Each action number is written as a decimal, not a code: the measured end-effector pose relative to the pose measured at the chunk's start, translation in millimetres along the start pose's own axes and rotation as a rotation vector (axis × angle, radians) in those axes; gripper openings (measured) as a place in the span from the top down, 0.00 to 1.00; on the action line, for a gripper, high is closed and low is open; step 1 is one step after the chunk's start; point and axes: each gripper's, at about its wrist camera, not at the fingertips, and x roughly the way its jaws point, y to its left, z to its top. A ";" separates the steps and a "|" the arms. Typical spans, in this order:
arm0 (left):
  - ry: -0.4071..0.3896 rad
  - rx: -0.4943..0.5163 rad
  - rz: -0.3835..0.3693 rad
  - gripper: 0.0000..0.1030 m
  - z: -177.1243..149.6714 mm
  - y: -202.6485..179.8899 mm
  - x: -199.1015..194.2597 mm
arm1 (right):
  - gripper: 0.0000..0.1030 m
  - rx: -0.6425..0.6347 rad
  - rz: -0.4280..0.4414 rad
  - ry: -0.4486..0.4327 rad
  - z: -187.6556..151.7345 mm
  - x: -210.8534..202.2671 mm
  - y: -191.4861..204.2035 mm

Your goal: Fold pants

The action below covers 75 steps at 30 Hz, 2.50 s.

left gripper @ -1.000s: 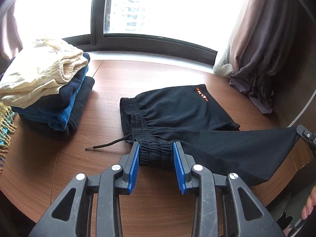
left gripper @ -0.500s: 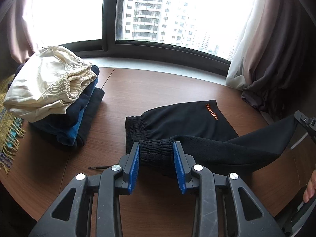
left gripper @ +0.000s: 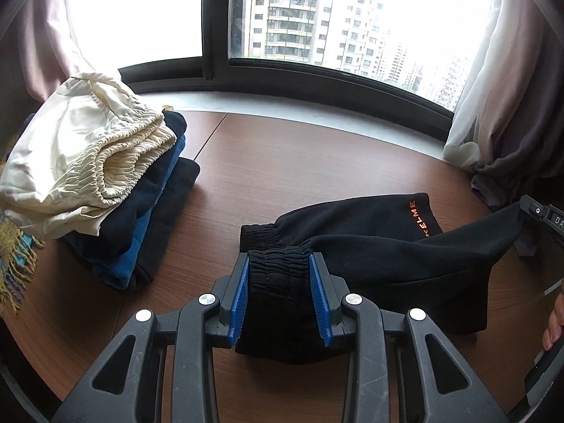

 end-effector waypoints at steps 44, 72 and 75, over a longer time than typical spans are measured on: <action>0.032 0.129 0.057 0.54 8.0 12.1 45.3 | 0.59 -0.891 0.503 0.348 -11.6 128.5 139.1; 0.123 0.018 0.024 0.54 16.9 26.6 95.1 | 0.72 -1.155 0.670 0.580 -68.1 188.0 175.2; 0.124 0.015 0.023 0.54 17.5 26.9 95.6 | 0.79 -1.154 0.663 0.572 -65.7 190.7 174.6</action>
